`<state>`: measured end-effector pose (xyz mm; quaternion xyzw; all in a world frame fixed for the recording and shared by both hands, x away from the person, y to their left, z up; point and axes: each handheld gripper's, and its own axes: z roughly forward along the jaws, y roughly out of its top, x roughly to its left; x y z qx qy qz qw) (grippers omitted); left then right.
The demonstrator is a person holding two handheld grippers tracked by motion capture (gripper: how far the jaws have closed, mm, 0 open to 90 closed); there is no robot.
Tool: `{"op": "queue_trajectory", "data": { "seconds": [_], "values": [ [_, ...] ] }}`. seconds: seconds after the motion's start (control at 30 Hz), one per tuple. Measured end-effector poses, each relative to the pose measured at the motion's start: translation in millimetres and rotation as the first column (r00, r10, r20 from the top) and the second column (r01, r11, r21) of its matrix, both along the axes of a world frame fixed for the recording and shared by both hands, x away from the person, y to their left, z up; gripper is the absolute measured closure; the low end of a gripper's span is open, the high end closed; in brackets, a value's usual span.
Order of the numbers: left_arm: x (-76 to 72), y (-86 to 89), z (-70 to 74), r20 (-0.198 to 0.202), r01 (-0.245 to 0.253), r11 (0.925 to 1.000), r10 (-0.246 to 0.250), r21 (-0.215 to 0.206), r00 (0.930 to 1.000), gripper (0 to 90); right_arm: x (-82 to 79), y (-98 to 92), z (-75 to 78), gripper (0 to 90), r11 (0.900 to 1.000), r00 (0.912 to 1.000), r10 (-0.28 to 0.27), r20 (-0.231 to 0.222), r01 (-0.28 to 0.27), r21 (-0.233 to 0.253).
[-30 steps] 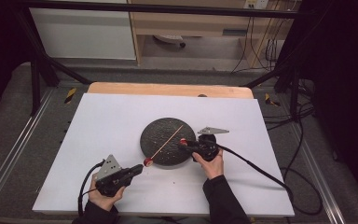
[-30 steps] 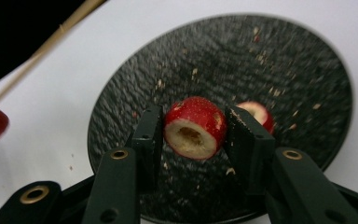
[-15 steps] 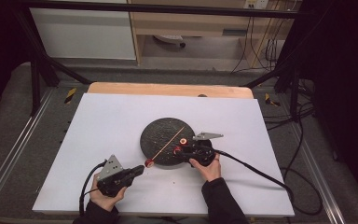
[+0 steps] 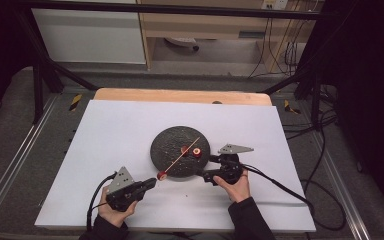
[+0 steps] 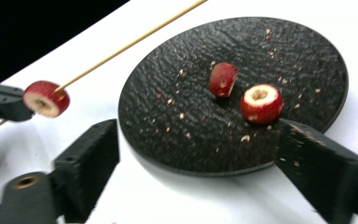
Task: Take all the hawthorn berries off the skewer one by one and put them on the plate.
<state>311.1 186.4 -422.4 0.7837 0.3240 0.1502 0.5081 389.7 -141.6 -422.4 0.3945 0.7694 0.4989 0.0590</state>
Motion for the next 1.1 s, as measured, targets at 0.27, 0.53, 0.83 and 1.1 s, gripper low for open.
{"op": "queue_trajectory", "data": {
  "seconds": [0.27,0.53,0.83,1.1],
  "values": [
    [-1.1,-8.1,-1.9,-0.002,0.019,0.9997,-0.019,0.012,0.9998,88.6,-14.0,1.9,-3.8,5.9,0.999,0.9993,0.035,-0.012,-0.035,0.011],
    [-2.4,-23.5,-4.5,-0.008,0.052,0.9984,-0.052,0.022,0.9986,88.5,-23.1,6.4,-7.4,6.9,0.997,0.9977,0.059,-0.034,-0.058,0.041],
    [-5.9,-43.5,-8.9,-0.004,0.086,0.9954,-0.086,0.041,0.9963,88.6,-27.2,9.7,-10.3,11.3,0.992,0.9949,0.088,-0.05,-0.083,0.095],
    [-7.9,-55.7,-11.1,0.005,0.094,0.9947,-0.094,0.042,0.9955,88.6,-29.9,18.4,-11.9,22.9,0.986,0.9899,0.125,-0.067,-0.116,0.119]
  ]
}}
